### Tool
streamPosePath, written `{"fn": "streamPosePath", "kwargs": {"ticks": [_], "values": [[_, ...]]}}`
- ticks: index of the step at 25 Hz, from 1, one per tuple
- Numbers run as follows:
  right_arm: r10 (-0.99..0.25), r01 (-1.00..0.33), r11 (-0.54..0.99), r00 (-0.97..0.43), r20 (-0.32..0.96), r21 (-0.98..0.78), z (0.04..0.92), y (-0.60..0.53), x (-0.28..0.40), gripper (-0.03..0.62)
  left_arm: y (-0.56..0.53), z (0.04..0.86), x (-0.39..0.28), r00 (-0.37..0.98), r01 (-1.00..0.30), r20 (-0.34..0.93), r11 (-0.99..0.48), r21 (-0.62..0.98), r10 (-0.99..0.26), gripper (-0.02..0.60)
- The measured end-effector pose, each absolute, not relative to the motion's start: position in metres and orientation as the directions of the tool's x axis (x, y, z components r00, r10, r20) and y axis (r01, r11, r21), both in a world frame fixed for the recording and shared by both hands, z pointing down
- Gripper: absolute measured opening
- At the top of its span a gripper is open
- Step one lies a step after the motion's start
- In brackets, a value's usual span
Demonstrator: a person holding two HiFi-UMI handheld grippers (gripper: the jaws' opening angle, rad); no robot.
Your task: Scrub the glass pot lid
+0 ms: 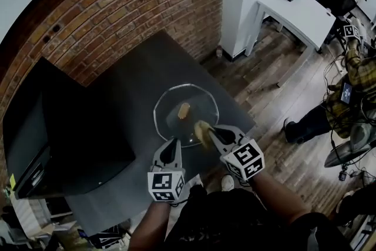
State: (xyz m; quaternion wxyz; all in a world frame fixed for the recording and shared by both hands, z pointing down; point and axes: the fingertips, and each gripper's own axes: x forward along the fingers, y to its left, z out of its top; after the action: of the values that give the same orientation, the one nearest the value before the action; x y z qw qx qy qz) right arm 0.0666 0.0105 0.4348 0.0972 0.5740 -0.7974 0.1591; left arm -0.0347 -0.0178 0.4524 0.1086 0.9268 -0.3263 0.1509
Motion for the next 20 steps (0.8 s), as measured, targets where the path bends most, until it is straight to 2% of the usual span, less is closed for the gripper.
{"fn": "streamPosePath", "kwargs": {"ticks": [20], "values": [[-0.819,-0.874,0.468,-0.485,0.306,-0.133,0.417,0.112,0.066,0.025,0.105,0.428,-0.03,0.668,-0.733,0.3,-0.671,0.109,-0.681,0.032]]}}
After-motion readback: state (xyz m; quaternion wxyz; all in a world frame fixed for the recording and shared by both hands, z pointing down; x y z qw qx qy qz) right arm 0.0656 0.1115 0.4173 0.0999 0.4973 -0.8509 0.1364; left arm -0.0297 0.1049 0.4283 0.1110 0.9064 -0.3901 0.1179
